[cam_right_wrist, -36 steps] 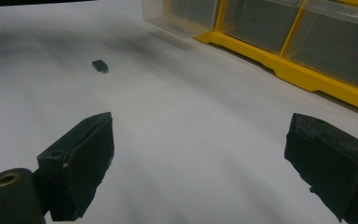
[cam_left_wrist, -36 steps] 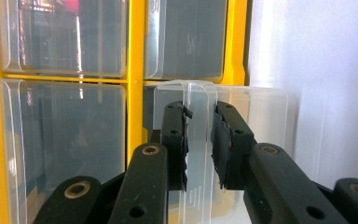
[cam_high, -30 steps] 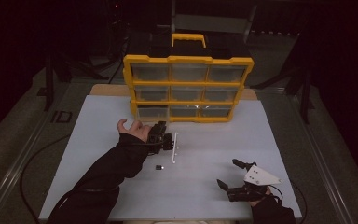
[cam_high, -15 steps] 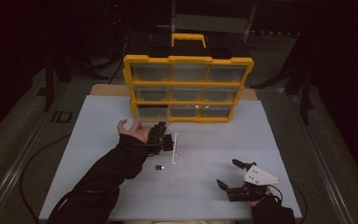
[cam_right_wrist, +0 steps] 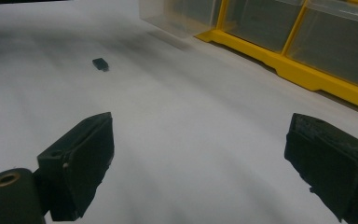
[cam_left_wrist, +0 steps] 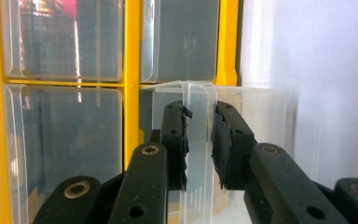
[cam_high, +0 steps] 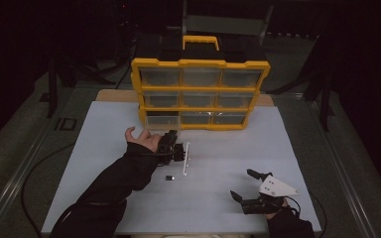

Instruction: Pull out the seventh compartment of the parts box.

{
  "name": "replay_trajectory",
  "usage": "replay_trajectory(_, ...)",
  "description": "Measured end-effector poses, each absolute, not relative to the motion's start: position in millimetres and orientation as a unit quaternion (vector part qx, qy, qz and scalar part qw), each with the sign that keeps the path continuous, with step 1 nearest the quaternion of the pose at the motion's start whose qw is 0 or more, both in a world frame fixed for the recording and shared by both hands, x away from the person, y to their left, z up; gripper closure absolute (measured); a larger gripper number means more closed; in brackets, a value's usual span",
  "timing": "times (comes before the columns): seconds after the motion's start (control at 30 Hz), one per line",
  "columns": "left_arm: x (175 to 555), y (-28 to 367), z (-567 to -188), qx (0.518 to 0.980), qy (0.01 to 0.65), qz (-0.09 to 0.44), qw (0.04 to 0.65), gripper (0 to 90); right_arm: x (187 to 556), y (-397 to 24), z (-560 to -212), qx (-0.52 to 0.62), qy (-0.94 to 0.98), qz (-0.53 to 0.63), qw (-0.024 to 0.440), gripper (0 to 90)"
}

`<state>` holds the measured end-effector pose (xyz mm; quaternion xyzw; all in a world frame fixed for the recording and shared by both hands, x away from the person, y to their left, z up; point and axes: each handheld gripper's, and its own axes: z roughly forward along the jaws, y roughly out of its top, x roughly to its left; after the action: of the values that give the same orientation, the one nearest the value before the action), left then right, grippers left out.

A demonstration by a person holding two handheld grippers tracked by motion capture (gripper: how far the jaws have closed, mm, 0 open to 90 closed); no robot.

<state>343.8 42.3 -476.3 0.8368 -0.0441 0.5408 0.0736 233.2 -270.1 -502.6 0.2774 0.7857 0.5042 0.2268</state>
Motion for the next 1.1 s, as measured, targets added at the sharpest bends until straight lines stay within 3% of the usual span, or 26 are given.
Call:
replay_trajectory(0.1,343.3,41.0,-476.6,0.840,-0.029,0.536,0.078,73.9,233.5,-270.0,-503.0,0.278,0.787,0.503,0.226,8.2)
replay_trajectory(0.23,344.0,39.2,-478.2,0.851,-0.015,0.519,0.077,40.8,233.4,-269.9,-503.1,0.278,0.787,0.502,0.225,8.2)
replay_trajectory(0.3,343.0,40.0,-477.9,0.852,-0.008,0.515,0.092,28.8,233.3,-270.1,-503.0,0.278,0.787,0.503,0.226,8.2)
replay_trajectory(0.57,342.0,46.6,-467.1,0.865,0.044,0.479,0.145,4.3,233.3,-270.0,-503.0,0.278,0.787,0.502,0.226,8.2)
replay_trajectory(0.77,344.1,61.3,-452.4,0.872,0.111,0.419,0.226,0.0,233.4,-269.9,-503.1,0.278,0.787,0.502,0.226,8.2)
replay_trajectory(0.8,345.1,67.3,-447.5,0.875,0.133,0.385,0.263,0.0,233.4,-270.0,-503.0,0.278,0.787,0.502,0.227,8.2)
replay_trajectory(1.1,349.8,89.6,-435.6,0.871,0.200,0.284,0.347,0.0,233.5,-270.2,-503.0,0.279,0.786,0.503,0.227,8.2)
